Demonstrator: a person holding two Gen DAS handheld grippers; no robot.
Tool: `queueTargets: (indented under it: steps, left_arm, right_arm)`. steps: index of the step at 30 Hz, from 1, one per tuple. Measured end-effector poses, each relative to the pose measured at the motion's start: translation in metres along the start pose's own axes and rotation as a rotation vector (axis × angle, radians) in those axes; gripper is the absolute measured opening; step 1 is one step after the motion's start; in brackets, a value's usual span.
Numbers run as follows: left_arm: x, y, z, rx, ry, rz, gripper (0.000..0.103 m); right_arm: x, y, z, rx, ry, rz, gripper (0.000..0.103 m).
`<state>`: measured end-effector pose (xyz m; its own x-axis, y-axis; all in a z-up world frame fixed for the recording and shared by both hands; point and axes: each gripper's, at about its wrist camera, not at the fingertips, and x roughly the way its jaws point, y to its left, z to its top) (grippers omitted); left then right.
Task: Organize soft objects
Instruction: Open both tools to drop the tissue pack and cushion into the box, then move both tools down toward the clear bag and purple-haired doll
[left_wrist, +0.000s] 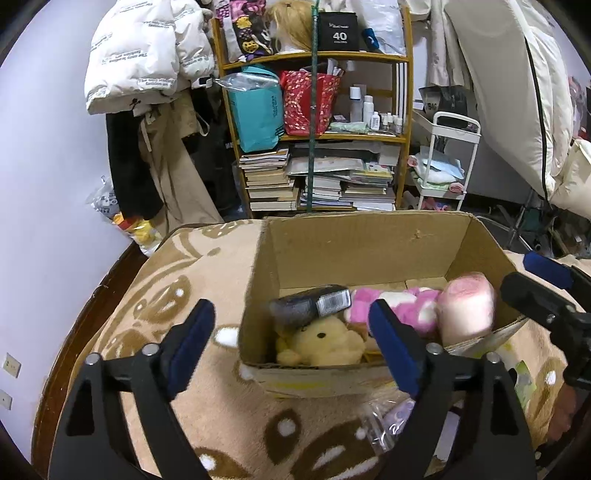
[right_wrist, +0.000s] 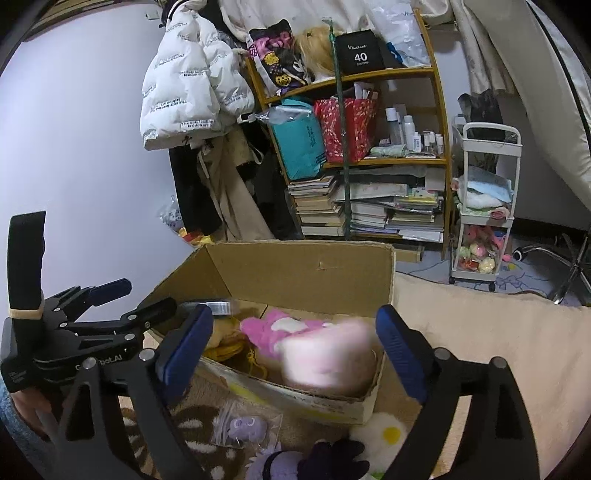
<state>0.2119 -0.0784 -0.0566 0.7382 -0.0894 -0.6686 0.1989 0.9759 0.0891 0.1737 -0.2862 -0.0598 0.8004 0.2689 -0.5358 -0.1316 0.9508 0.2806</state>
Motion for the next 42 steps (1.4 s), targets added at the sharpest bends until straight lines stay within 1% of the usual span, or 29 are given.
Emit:
queueTargets:
  steps: [2,4,6,9,20,27,32,42]
  left_arm:
    - [-0.003,0.002,0.000,-0.005,-0.005,0.007,0.092]
    - [-0.006,0.004,-0.002,0.000,-0.007,0.016,0.093]
    - [-0.010,0.005,-0.004,-0.001,-0.001,0.020,0.095]
    - [-0.015,0.007,-0.008,-0.010,0.004,0.019,0.097]
    - [-0.049,0.008,-0.027,0.002,0.021,0.018,0.098]
    - [-0.076,0.007,-0.040,0.013,0.023,0.012,0.098]
    - [-0.093,0.008,-0.049,-0.003,0.024,0.013,0.098]
    - [-0.113,0.013,-0.067,-0.022,0.045,0.024,0.098]
  right_arm:
    - [-0.004,0.002,0.002,-0.011,-0.002,-0.012,0.096]
    - [-0.010,0.003,0.002,-0.020,-0.013,-0.031,0.103]
    - [-0.016,0.004,0.002,-0.017,-0.031,-0.043,0.103]
    - [-0.024,0.003,0.001,-0.008,-0.030,-0.051,0.103]
    - [-0.055,0.010,-0.008,0.010,-0.004,-0.105,0.103]
    - [-0.082,0.008,-0.012,0.063,-0.001,-0.116,0.103]
    - [-0.096,0.008,-0.012,0.076,0.017,-0.111,0.103]
    - [-0.119,0.012,-0.028,0.092,0.041,-0.132,0.103]
